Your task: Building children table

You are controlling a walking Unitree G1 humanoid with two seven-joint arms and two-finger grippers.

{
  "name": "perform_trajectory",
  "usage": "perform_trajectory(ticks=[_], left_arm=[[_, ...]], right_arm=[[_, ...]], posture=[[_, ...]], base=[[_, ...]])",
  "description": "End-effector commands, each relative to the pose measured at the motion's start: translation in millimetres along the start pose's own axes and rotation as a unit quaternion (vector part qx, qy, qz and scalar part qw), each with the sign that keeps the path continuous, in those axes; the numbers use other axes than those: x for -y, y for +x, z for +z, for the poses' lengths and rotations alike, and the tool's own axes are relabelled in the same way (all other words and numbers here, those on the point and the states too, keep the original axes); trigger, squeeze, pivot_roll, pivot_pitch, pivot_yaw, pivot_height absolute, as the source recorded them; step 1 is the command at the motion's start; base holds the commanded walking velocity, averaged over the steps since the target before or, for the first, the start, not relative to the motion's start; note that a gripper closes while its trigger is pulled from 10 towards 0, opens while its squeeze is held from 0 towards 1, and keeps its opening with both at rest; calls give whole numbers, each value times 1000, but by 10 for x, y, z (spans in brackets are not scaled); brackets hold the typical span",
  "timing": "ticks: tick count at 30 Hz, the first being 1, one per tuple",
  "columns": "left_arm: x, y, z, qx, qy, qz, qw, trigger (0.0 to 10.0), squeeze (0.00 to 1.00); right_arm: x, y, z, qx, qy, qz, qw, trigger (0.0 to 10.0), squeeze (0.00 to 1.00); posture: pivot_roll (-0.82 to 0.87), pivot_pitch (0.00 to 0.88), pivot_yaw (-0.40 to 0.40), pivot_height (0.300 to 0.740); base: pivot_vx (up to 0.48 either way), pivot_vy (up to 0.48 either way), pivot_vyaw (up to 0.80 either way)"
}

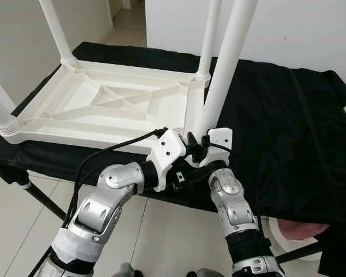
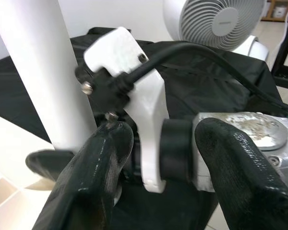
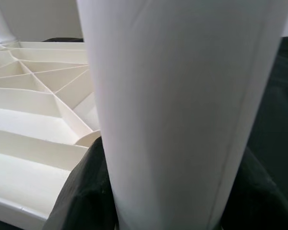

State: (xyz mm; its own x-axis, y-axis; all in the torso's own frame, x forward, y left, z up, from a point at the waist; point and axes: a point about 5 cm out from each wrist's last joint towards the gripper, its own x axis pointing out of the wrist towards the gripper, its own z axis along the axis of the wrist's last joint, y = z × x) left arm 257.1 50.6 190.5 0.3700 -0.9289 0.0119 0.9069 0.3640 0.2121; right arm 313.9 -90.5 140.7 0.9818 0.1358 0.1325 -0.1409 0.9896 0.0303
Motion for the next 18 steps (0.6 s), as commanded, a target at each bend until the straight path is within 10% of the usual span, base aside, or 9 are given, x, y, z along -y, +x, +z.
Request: perform_trajectory(ticks=[1,6,7,17,18], left_arm=[[-20,-3,-1,-4,1,20,1000,10000,0],[-10,-11,-8,-5,0,20,1000,10000,0],[-15,-20,-12,-6,0,22,1000,10000,0],[-33,-59,-7,-8,1,26,1000,10000,0],[-38,-67,-2,-8,2,27,1000,10000,0]], right_arm=[[-47,0,137,29,0,-1,1000,10000,0],[10,-8,198,37,0,4,999,10000,0],[82,0,213,39,7,10,999,10000,1000],[371,-11,300,37,-18,43,998,10000,1000],[436,-18,294,31,-37,78,996,10000,490]], posture=[[-102,75,21,740],[-103,76,18,740],[-102,74,15,740],[-98,70,9,740],[-96,67,8,740]], base=[[0,0,0],[0,0,0],[0,0,0],[0,0,0],[0,0,0]])
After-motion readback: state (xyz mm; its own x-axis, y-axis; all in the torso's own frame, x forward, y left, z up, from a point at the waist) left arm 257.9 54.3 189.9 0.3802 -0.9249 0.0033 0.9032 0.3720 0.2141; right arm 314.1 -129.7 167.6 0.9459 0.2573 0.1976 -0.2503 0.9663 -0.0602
